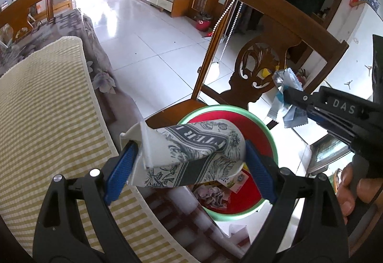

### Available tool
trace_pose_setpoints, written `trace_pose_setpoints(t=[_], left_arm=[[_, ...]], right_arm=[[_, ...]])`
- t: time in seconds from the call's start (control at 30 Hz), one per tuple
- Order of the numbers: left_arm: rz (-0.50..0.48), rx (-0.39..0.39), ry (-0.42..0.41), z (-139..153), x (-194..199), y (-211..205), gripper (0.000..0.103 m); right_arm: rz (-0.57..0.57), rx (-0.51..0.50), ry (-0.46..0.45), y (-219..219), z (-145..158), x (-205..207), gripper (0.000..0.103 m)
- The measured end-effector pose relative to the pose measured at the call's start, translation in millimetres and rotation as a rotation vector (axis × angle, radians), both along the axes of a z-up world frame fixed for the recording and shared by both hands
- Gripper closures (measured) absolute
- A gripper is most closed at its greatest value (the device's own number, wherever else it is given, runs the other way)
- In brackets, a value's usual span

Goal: Collect trash
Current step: 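Hold the cup and wrapper over the bucket and open both tools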

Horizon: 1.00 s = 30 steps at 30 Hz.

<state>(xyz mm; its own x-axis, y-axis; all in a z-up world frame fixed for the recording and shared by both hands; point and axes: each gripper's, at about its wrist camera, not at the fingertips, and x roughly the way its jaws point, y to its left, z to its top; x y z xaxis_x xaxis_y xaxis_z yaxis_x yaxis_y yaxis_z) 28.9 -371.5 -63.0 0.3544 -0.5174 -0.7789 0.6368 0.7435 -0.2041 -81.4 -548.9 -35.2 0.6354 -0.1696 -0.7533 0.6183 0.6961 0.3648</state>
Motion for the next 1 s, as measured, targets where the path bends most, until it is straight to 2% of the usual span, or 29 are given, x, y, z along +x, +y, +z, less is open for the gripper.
trace_pose_setpoints(t=[0.7, 0.73, 0.87, 1.0], left_arm=[[-0.048, 0.004, 0.007, -3.5, -5.6, -12.0, 0.017], [-0.052, 0.002, 0.009, -3.5, -6.0, -12.9, 0.017], [-0.073, -0.014, 0.029, -4.4, -8.0, -15.2, 0.016], [-0.084, -0.021, 0.033, -4.7, -10.4, -16.0, 0.014]], right_arm=[[-0.028, -0.004, 0.039, -5.4, -4.2, -0.6, 0.075], [-0.033, -0.004, 0.045, -5.6, -4.8, -0.8, 0.074], [-0.063, -0.016, 0.065, -8.6, -5.4, -3.6, 0.057], [-0.065, -0.030, 0.077, -7.0, -5.9, -3.3, 0.054]])
